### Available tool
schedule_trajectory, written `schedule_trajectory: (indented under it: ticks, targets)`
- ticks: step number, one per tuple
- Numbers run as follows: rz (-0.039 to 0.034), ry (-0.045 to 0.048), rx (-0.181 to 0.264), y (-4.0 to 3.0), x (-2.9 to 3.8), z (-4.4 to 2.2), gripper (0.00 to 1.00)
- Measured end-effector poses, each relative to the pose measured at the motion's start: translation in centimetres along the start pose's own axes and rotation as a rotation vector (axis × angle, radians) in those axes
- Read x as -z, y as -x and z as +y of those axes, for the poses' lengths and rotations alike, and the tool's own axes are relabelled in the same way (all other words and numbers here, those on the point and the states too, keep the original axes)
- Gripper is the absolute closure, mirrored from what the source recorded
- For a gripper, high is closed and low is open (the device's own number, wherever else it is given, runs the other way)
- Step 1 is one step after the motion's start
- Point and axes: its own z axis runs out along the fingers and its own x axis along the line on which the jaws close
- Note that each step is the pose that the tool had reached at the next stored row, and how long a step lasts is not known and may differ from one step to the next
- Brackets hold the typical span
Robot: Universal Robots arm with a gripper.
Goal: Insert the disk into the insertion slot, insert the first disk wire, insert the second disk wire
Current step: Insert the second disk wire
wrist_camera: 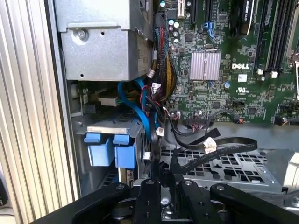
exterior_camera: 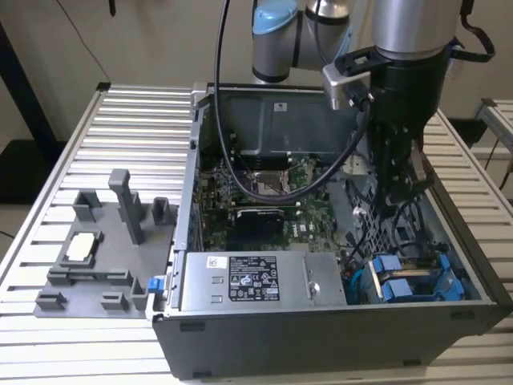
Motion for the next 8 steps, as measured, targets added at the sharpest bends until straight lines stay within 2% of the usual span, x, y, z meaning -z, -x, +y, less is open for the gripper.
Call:
schedule_trajectory:
  ticks: [2, 6, 7, 8]
  targets:
    - [0.0002, -0.0079, -0.001, 0.0, -0.07, 0.01, 0.77]
    - [0.0002, -0.0085, -0.001, 0.0, -0.09, 0.02, 0.79]
    - [0.0001, -0.0085, -0.001, 0.0, -0.09, 0.02, 0.84]
    - [0.0, -0.0085, -0.001, -0.02, -0.1, 0.02, 0.84]
